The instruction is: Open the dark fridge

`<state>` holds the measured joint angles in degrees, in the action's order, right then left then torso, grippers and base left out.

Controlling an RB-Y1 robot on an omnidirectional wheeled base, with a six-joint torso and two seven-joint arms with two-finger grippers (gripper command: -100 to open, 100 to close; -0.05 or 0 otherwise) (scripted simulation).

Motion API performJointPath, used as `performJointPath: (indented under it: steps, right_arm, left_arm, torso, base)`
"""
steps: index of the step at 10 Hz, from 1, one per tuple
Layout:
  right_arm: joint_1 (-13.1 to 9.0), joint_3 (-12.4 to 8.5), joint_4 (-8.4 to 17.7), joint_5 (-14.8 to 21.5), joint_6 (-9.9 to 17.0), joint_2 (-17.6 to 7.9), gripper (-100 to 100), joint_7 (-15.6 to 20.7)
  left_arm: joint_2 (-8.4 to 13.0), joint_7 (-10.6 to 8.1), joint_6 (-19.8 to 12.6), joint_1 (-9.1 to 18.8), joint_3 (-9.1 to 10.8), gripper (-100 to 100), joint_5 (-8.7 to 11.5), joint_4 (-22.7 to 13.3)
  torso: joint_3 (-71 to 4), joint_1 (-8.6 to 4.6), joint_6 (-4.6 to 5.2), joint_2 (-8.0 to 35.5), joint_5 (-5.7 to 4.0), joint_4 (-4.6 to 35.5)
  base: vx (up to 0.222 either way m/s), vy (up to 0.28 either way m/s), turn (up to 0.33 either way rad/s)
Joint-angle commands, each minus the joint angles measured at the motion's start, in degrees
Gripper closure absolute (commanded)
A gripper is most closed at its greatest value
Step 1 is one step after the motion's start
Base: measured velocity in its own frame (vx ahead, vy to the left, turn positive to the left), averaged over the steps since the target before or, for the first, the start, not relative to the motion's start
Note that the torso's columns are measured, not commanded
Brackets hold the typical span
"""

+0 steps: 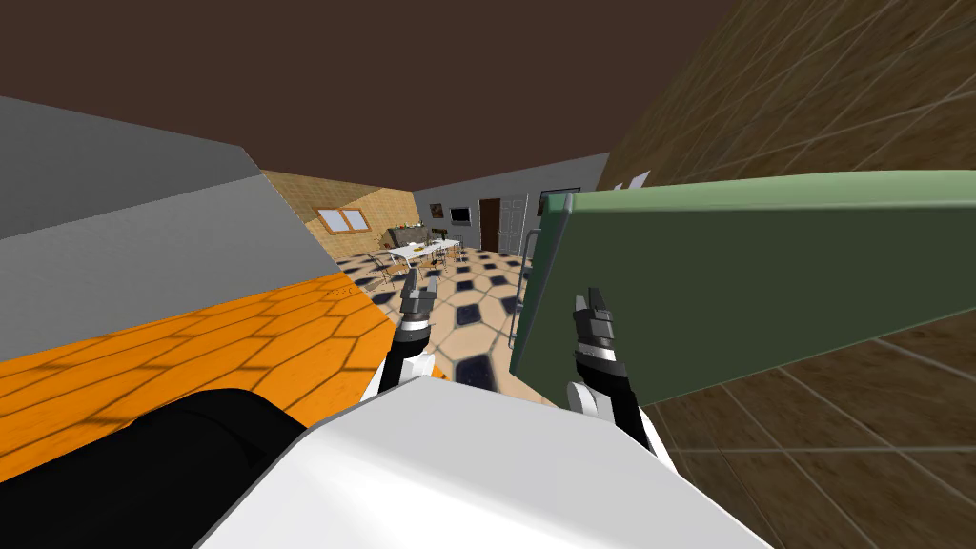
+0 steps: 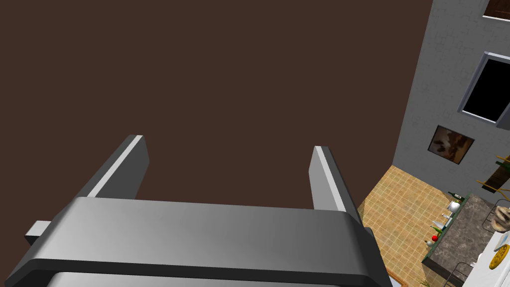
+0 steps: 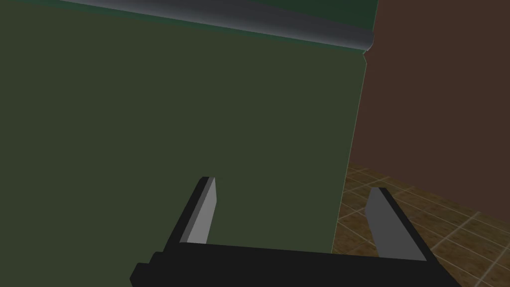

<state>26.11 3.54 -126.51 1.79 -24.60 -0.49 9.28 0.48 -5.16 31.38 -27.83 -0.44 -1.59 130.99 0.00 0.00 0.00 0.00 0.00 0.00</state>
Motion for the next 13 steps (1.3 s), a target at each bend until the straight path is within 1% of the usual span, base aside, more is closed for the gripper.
performJointPath:
  steps: [1, 3, 9, 10, 11, 13]
  right_arm:
    - [0.0, 0.0, 0.0, 0.0, 0.0, 0.0, 0, 0.0]
    - [0.0, 0.0, -0.01, 0.0, 0.0, 0.0, 0, 0.0]
    - [0.0, 0.0, -0.02, 0.0, -0.01, 0.0, 0, 0.0]
    - [0.01, -0.52, -0.08, 0.35, 0.33, -2.04, -100, 0.17]
    - [0.02, -1.03, -0.15, 0.69, 0.66, -3.57, -100, 0.35]
    - [0.06, -2.49, -0.4, 1.67, 1.58, -7.09, -100, 0.84]
  left_arm:
    - [0.0, 0.0, 0.0, 0.0, 0.0, 0, 0.0, 0.0]
    - [0.0, 0.0, 0.0, 0.0, 0.0, 0, 0.0, 0.01]
    - [0.0, 0.0, 0.01, 0.0, 0.0, 0, 0.0, 0.02]
    - [0.0, 0.0, 0.01, 0.0, 0.0, 0, 0.0, 0.02]
    - [0.0, 0.0, 0.0, -0.01, 0.0, 0, 0.0, 0.0]
    - [0.0, 0.0, 0.0, -0.01, 0.0, 0, 0.0, -0.01]
  torso:
    - [-4.67, 0.0, 0.0, 2.32, 0.0, 2.35]
    - [-20.14, 0.0, 0.0, 10.03, 0.0, 10.06]
    - [-70.73, 0.0, 0.0, 35.39, 0.0, 35.37]
    - [-79.19, 0.0, 0.0, 39.62, 0.0, 39.6]
    - [-83.16, 0.02, 0.01, 41.51, 0.01, 41.48]
    - [-84.57, 0.05, 0.0, 42.13, 0.02, 42.19]
  base:
    - [0.0, 0.0, 0.0]
    - [0.0, 0.0, 0.0]
    - [0.0, 0.0, 0.0]
    - [0.021, 0.011, -0.067]
    - [0.034, 0.021, -0.087]
    - [0.055, 0.04, -0.114]
